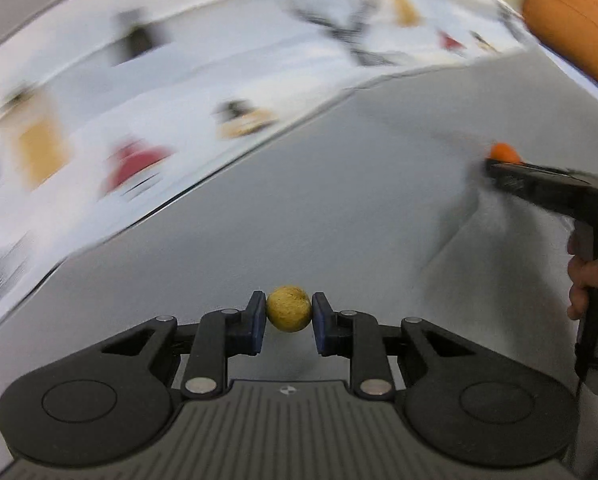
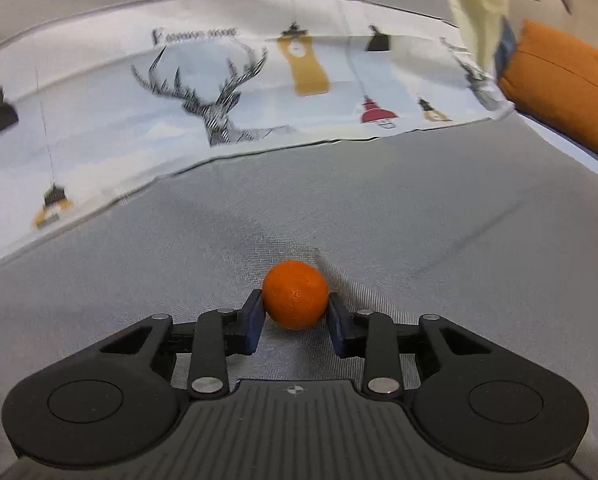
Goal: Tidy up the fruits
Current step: 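Carry the yellow fruit and mandarin over the blue plate with both tools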
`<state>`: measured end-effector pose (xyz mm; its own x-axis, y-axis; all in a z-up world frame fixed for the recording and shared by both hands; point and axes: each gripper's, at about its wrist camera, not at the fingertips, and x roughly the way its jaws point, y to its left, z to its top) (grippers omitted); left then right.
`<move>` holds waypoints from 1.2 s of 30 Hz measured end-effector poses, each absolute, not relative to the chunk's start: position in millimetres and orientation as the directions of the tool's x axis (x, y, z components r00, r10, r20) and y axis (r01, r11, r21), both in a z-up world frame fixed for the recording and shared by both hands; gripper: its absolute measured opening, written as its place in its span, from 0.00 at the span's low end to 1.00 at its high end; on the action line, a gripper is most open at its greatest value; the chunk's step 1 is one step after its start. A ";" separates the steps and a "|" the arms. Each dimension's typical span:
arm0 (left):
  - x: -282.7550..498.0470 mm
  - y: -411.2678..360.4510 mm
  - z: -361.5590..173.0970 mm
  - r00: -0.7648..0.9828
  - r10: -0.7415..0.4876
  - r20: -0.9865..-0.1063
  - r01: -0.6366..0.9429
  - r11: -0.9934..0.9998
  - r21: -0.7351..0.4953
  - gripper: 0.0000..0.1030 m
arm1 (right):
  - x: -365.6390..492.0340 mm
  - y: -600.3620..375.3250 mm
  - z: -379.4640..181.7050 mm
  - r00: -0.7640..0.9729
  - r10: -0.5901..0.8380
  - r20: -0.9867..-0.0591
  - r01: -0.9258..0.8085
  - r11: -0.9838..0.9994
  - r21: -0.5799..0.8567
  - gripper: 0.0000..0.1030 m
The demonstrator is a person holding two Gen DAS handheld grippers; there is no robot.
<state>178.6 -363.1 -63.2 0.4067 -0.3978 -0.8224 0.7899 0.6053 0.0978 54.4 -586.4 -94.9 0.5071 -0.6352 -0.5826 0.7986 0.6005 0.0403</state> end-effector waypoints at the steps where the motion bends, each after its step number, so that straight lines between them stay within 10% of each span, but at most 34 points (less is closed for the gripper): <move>1: 176.5 -344.4 -49.6 0.412 -0.390 -0.823 0.768 0.635 0.084 0.26 | 50.4 -578.6 -86.6 0.513 -0.635 -0.578 0.803 0.593 0.062 0.33; 8: 115.0 -195.1 48.0 0.465 -0.357 -0.810 0.636 0.771 0.026 0.26 | -18.0 -456.8 7.9 0.704 -0.534 -0.469 0.656 0.741 0.141 0.33; 19: -14.4 -25.6 79.8 0.480 -0.152 -0.864 0.455 0.885 0.097 0.26 | -151.7 -241.2 55.7 0.795 -0.076 -0.602 0.260 0.939 0.226 0.34; 36: -86.7 61.7 99.5 0.569 -0.181 -0.802 0.364 0.930 0.049 0.26 | -198.1 -117.2 99.0 0.849 -0.043 -0.527 0.036 0.999 -0.022 0.34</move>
